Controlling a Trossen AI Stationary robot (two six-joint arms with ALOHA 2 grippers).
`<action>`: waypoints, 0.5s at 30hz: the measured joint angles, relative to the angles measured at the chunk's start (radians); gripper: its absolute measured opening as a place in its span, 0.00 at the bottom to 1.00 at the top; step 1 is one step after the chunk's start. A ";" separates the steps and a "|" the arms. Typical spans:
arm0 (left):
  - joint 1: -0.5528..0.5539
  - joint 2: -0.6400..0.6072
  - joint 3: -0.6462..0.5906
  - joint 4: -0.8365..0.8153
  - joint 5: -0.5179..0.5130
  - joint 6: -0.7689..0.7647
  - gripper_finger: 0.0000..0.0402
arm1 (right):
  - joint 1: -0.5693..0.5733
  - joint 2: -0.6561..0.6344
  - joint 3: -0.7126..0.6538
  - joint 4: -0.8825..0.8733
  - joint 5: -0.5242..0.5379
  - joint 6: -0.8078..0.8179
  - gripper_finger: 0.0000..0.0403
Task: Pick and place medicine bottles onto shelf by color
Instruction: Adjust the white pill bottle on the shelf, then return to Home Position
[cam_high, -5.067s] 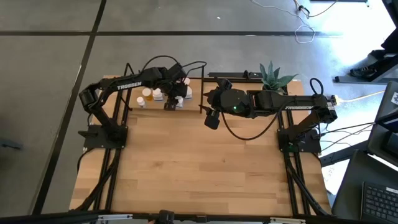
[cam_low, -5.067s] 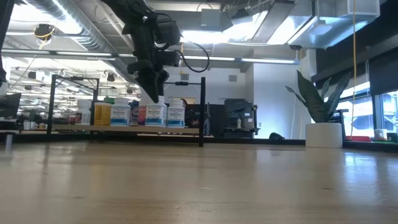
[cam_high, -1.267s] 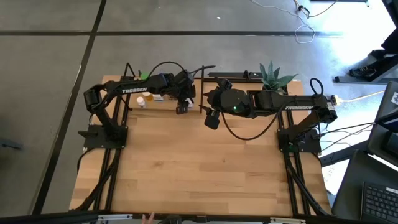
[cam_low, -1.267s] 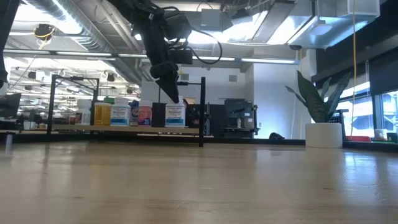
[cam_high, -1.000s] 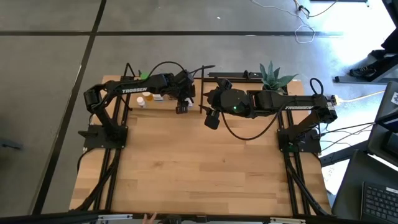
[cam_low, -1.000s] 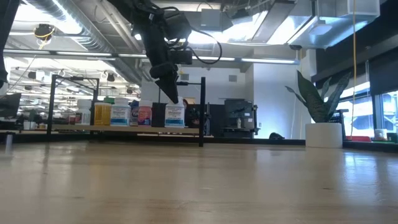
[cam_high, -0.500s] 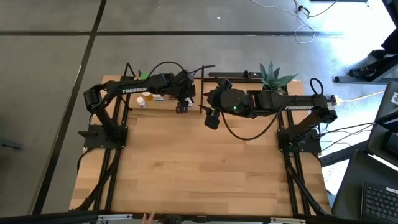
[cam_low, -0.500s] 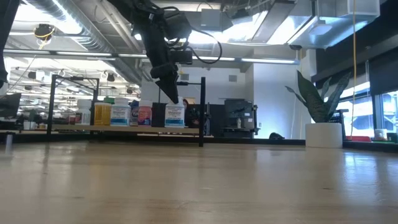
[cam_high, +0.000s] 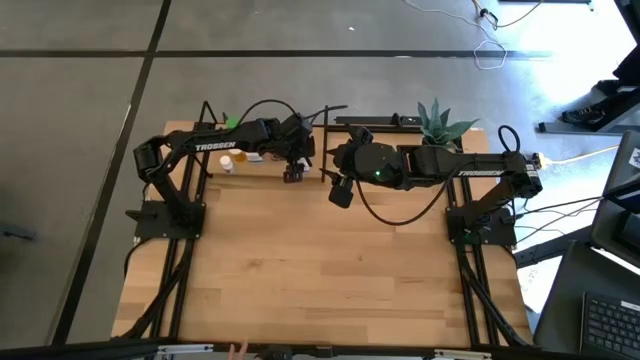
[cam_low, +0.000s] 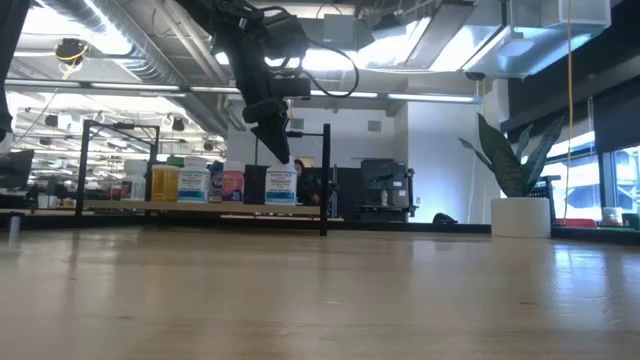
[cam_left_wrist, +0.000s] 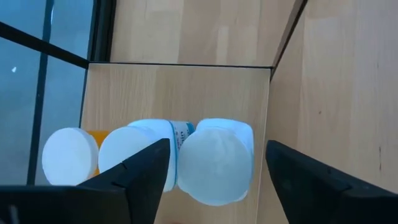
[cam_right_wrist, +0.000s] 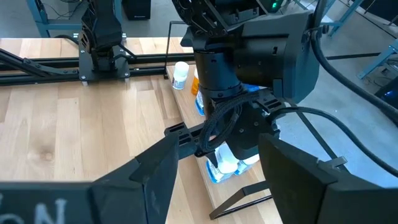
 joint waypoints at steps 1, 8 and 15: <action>0.000 0.000 0.000 0.001 0.000 0.000 0.65 | 0.000 0.000 0.000 0.000 0.000 0.000 0.55; -0.001 -0.014 0.000 0.017 -0.002 0.008 0.66 | 0.000 0.000 0.000 0.000 0.000 0.000 0.55; -0.003 -0.029 0.000 0.027 -0.020 0.017 0.66 | 0.000 0.000 0.000 0.000 0.000 0.000 0.55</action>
